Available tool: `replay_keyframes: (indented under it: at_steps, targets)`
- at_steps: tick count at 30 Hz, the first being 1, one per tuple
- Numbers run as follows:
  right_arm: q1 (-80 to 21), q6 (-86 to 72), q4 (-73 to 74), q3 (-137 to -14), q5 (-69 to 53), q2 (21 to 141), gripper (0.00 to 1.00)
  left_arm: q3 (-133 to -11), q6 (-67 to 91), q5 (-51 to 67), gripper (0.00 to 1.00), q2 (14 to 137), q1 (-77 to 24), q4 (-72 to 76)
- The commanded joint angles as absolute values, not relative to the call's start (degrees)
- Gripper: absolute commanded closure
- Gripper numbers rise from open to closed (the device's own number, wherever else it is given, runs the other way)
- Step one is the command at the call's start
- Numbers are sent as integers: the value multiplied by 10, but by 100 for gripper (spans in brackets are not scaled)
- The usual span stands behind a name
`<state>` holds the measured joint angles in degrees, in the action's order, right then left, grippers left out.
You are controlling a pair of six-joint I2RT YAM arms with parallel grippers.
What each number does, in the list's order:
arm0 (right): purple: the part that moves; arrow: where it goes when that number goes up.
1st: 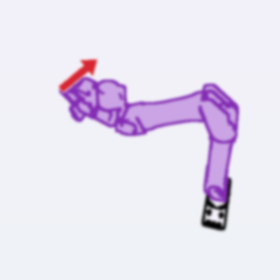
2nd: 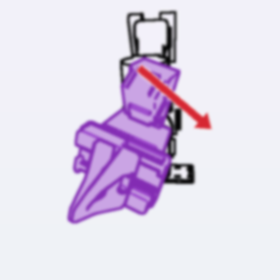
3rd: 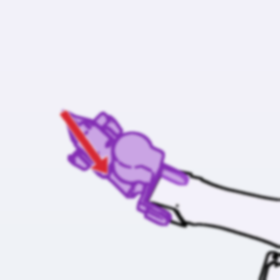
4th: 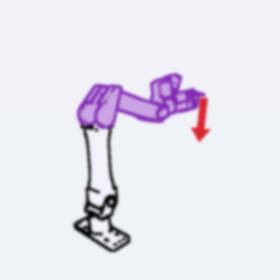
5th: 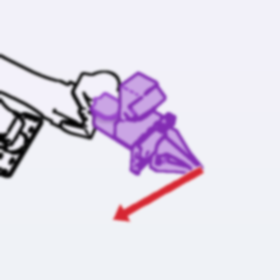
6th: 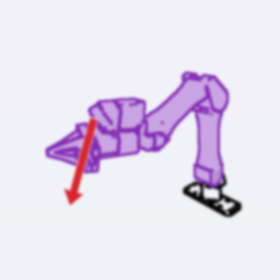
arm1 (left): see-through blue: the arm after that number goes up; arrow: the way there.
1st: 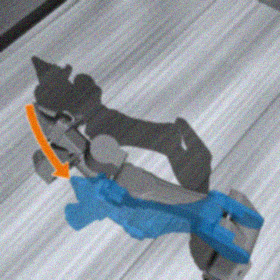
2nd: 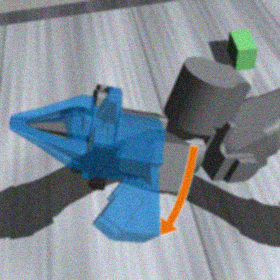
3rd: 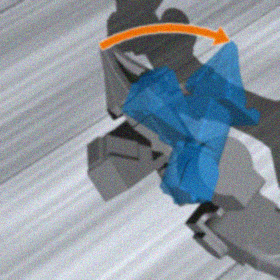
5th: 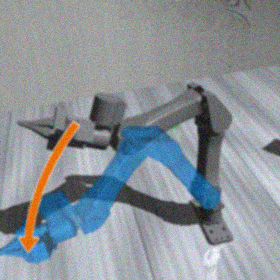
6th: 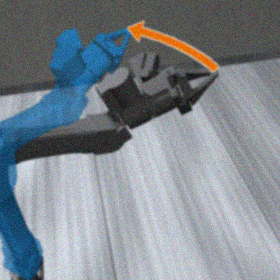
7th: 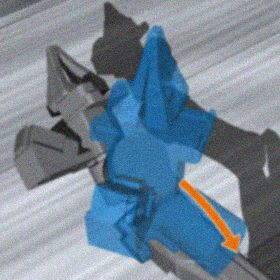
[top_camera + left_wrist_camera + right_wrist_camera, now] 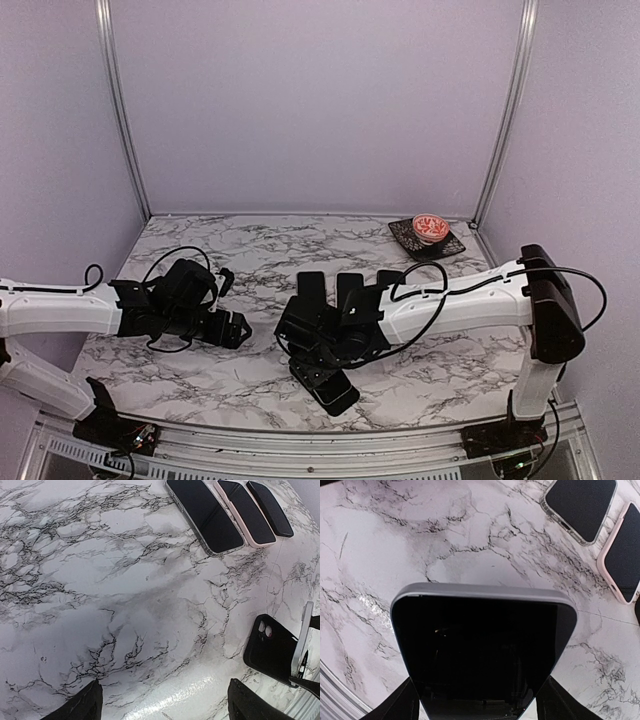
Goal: Put the phone into the phone case
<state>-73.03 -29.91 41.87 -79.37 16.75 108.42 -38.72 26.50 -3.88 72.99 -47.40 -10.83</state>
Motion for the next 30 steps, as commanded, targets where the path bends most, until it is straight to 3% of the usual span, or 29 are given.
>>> replay_keyframes:
  at_steps: [1, 30]
  targets:
    - [-732, -293, 444, -838, 168, 1066, 72, -392, 257, -29, 13, 737, -472, -123]
    - [-730, -347, 395, -759, 108, 1108, 76, -389, 254, -32, 13, 736, -473, -122]
